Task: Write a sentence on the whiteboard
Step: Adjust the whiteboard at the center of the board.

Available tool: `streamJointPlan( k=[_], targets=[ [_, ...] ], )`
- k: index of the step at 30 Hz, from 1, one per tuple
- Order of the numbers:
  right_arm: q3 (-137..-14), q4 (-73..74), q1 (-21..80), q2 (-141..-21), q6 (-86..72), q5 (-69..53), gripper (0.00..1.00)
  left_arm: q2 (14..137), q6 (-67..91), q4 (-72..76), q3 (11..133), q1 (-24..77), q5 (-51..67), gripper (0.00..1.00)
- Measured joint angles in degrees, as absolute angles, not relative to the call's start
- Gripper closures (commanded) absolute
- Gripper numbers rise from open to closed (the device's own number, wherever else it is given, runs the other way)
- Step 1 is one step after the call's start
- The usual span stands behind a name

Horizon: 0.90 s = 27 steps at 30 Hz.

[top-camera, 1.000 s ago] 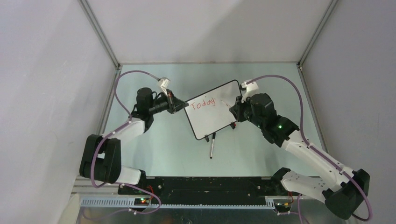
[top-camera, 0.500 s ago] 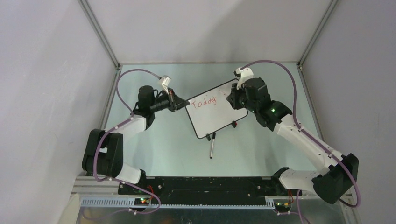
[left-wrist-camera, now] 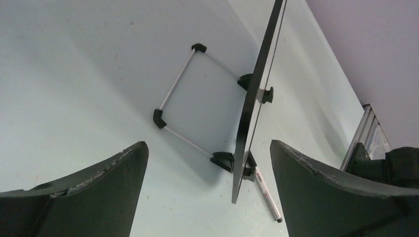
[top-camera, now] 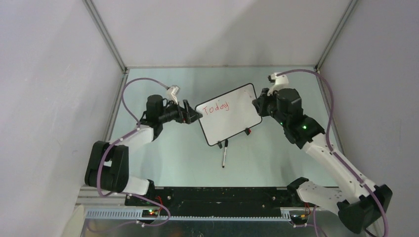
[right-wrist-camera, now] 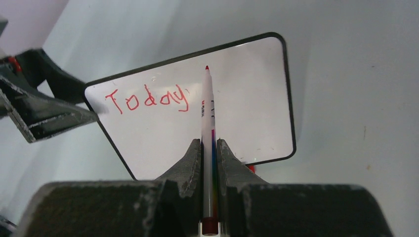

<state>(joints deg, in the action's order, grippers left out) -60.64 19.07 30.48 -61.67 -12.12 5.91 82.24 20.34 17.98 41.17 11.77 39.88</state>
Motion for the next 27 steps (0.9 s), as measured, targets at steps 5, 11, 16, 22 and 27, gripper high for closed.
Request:
streamJointPlan(
  k=[5, 11, 16, 22, 27],
  targets=[
    [-55.6, 15.9, 27.9, -54.7, -14.4, 7.7, 1.00, 75.1, 24.0, 21.3, 33.1, 13.6, 34.4, 0.01],
    [-52.1, 12.1, 18.0, -53.2, -20.1, 8.5, 1.00, 64.5, 30.0, 27.9, 20.9, 24.5, 21.8, 0.01],
    [-51.8, 9.2, 7.9, -56.6, -24.9, 5.7, 1.00, 57.1, 34.7, 30.3, 13.8, 29.5, 9.5, 0.01],
    [-52.9, 4.2, -1.9, -71.2, -27.0, -9.7, 1.00, 56.9, 37.5, 31.4, 13.6, 32.2, 1.5, 0.10],
    [-57.5, 4.0, -5.2, -87.0, -27.0, -20.5, 1.00, 59.9, 39.2, 35.2, 13.6, 32.3, -0.3, 0.16]
  ],
)
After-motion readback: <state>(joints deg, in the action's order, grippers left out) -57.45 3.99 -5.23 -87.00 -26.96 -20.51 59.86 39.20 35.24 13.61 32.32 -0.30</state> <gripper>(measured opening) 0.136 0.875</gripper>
